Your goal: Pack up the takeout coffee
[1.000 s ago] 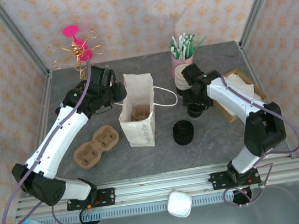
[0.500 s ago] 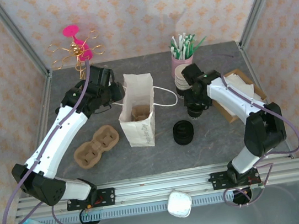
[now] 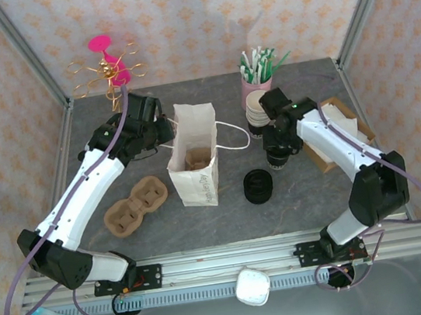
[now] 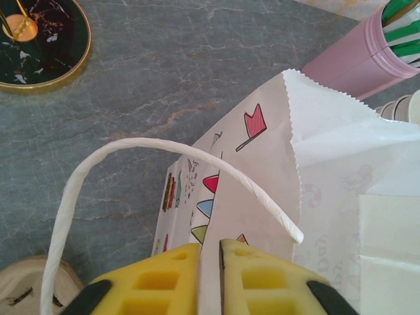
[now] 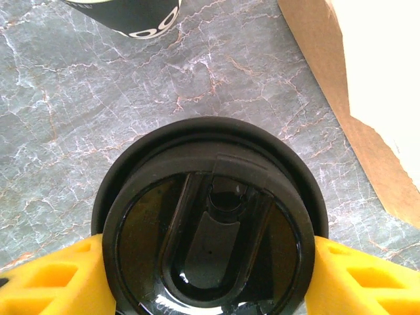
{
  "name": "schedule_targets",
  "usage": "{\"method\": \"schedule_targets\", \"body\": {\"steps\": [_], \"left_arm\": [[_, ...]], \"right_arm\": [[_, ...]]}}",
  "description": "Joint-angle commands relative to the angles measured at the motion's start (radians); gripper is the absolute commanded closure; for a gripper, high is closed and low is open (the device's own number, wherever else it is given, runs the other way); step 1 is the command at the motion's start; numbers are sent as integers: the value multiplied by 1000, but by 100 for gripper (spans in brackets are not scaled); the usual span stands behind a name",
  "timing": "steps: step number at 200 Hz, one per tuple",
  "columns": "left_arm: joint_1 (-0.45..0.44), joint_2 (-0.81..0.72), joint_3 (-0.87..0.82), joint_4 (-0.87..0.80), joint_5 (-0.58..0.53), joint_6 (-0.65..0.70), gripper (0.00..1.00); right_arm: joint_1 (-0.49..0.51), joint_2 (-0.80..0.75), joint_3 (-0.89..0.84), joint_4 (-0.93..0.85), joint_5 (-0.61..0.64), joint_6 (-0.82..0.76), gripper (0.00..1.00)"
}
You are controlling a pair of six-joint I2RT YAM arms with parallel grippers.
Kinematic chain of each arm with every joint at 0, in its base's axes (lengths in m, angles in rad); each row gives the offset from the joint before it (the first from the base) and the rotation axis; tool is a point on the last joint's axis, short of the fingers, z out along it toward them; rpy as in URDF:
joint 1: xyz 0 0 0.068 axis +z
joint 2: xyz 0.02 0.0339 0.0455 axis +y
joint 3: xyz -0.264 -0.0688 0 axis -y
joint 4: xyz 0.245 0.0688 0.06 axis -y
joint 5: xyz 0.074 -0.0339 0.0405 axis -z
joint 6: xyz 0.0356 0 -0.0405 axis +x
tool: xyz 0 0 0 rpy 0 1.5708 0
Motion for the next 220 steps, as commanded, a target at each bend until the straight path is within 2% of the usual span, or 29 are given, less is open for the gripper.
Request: {"method": "schedule_targets", "body": {"steps": [1,63,119,151,184,201,220], "left_arm": [[14,-20,-8,32,-31,0,88],[44,-29,-23,63,-49,-52,100],[77,-18,11,57,-63,-50,100],[80,-20,16,44,6,-40,100],[64,-33,45,-20,88,41,73],[23,-39,77,-76,46,70,60],[-23,-26,98,-138,-8,101,50]], "right_arm": [[0,-31,40,-57,6,-13,38],[50,-62,123,-154,17,3,38],[107,-61,235,-249,34,32,38],[127,-63,293,-296,26,42,38],[132,-89,324,-303,4,33,38],[131,-95,320,-303,-1,29,38],[131,-96,328,-303,-20,26,38]]}}
